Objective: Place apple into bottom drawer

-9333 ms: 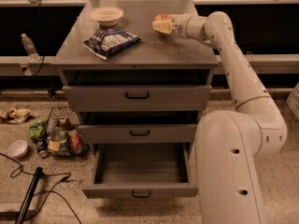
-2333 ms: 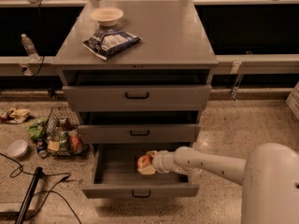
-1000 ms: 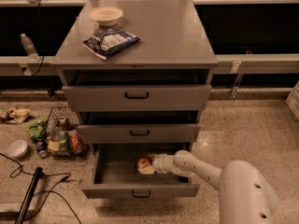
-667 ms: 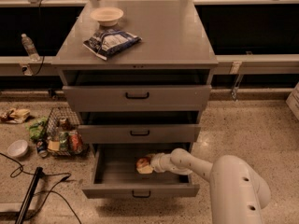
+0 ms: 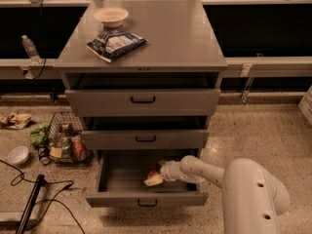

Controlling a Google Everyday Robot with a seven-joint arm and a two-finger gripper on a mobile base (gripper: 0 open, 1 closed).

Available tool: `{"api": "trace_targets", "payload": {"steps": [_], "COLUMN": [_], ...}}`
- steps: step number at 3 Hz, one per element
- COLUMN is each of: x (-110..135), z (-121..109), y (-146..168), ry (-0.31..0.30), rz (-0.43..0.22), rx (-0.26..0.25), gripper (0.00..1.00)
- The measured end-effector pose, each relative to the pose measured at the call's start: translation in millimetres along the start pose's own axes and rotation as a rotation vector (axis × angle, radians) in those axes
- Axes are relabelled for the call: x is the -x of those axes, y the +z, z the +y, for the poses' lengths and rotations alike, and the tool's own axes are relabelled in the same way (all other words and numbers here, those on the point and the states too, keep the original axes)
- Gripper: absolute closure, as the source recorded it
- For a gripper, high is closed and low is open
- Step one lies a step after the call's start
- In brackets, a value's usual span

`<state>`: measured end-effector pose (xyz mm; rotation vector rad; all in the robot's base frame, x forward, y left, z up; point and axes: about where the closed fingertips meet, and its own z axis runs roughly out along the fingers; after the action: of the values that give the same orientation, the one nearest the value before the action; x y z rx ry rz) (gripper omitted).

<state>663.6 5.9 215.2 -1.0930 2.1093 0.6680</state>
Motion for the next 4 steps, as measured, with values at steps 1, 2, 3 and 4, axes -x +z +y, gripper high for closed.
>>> {"api": "trace_targets", "payload": {"steps": [1, 2, 3, 4], "x": [9.6, 26.5, 31.0, 38.7], "z": [-12.1, -18.2, -14.8, -8.8], "y": [-39.9, -96.7, -194.5, -280.2], "ry": [0.014, 0.022, 0.069, 0.084], "rz": [-0.015, -0.058, -0.087, -0.085], "rx": [-0.076, -0.165, -0.225, -0.343], "gripper": [0.0, 0.15, 0.47, 0.7]}}
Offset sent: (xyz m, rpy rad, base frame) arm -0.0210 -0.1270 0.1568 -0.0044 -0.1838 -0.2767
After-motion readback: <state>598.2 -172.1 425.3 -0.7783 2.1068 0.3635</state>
